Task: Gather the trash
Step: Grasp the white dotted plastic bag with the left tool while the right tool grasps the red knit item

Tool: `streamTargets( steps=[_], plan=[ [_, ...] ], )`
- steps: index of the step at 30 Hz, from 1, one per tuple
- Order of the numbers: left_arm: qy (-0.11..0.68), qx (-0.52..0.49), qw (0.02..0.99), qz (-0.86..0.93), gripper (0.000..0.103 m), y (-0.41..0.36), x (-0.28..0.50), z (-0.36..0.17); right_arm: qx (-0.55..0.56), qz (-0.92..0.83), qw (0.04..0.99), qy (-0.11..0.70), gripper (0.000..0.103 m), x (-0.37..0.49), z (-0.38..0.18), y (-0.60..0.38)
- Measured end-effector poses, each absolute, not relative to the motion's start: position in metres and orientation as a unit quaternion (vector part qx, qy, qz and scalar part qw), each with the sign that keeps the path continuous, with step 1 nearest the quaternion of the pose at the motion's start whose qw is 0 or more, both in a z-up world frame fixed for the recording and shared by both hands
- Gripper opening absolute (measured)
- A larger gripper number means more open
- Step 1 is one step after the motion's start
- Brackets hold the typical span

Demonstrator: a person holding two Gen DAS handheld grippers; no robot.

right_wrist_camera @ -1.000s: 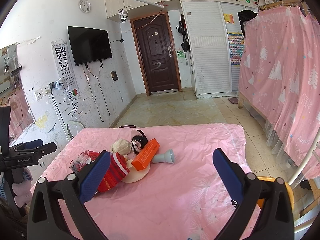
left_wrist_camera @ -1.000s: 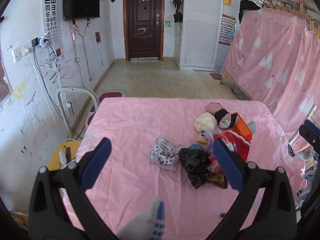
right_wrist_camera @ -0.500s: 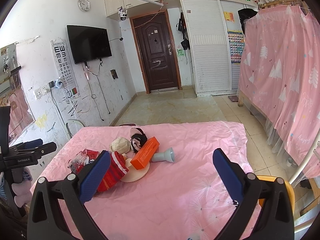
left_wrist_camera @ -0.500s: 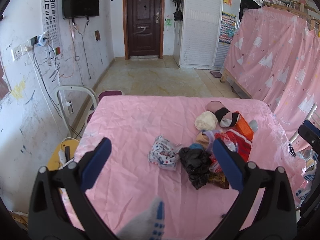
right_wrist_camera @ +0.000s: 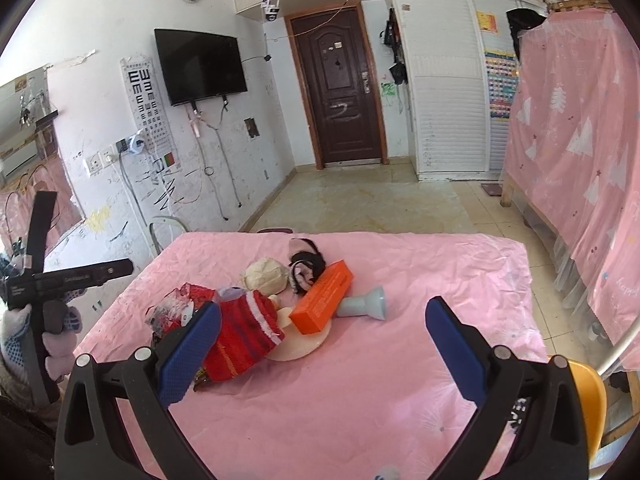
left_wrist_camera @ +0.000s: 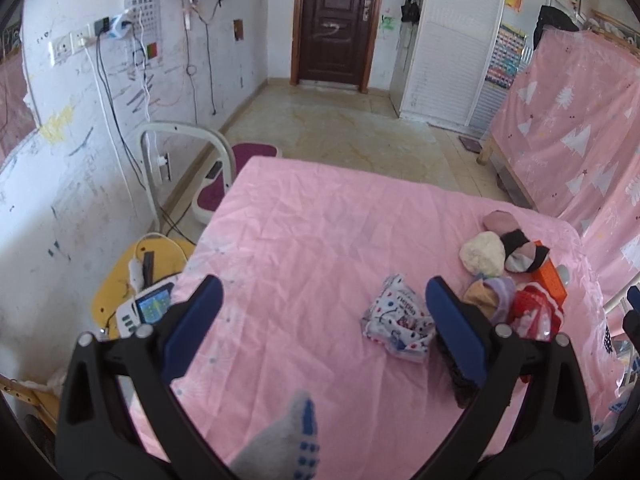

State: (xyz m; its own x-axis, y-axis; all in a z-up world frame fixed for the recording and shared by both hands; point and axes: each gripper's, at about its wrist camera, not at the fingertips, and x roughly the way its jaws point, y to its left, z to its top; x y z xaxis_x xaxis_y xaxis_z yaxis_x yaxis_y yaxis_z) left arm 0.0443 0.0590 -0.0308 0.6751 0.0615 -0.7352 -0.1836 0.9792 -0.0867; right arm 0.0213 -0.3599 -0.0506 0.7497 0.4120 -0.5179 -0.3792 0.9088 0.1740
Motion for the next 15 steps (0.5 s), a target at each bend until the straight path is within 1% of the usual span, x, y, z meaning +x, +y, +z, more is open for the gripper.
streamTargets(
  steps=[3, 9, 11, 12, 13, 14, 15],
  plan=[
    [0.424, -0.084, 0.9, 0.046, 0.097, 0.055, 0.053, -0.045, 0.021, 0.228, 0.93, 0.288, 0.092, 0.024, -0.053, -0.351],
    [0.451, -0.078, 0.888, 0.031, 0.097, 0.043, 0.066, -0.06, 0.02, 0.257, 0.917, 0.305, 0.092, 0.03, -0.062, -0.341],
    [0.456, -0.076, 0.886, 0.028, 0.097, 0.04, 0.071, -0.065, 0.014, 0.269, 0.911, 0.313, 0.091, 0.032, -0.065, -0.335],
    [0.457, -0.076, 0.886, 0.026, 0.093, 0.039, 0.073, -0.067, 0.008, 0.275, 0.907, 0.318, 0.089, 0.033, -0.068, -0.331],
    [0.459, -0.076, 0.885, 0.02, 0.088, 0.036, 0.075, -0.068, 0.003, 0.28, 0.904, 0.323, 0.08, 0.035, -0.07, -0.327],
    [0.461, -0.075, 0.884, 0.015, 0.085, 0.034, 0.076, -0.07, -0.002, 0.284, 0.901, 0.329, 0.068, 0.036, -0.072, -0.324],
    [0.463, -0.075, 0.883, 0.009, 0.079, 0.033, 0.078, -0.072, -0.006, 0.287, 0.897, 0.335, 0.062, 0.038, -0.075, -0.32]
  ],
)
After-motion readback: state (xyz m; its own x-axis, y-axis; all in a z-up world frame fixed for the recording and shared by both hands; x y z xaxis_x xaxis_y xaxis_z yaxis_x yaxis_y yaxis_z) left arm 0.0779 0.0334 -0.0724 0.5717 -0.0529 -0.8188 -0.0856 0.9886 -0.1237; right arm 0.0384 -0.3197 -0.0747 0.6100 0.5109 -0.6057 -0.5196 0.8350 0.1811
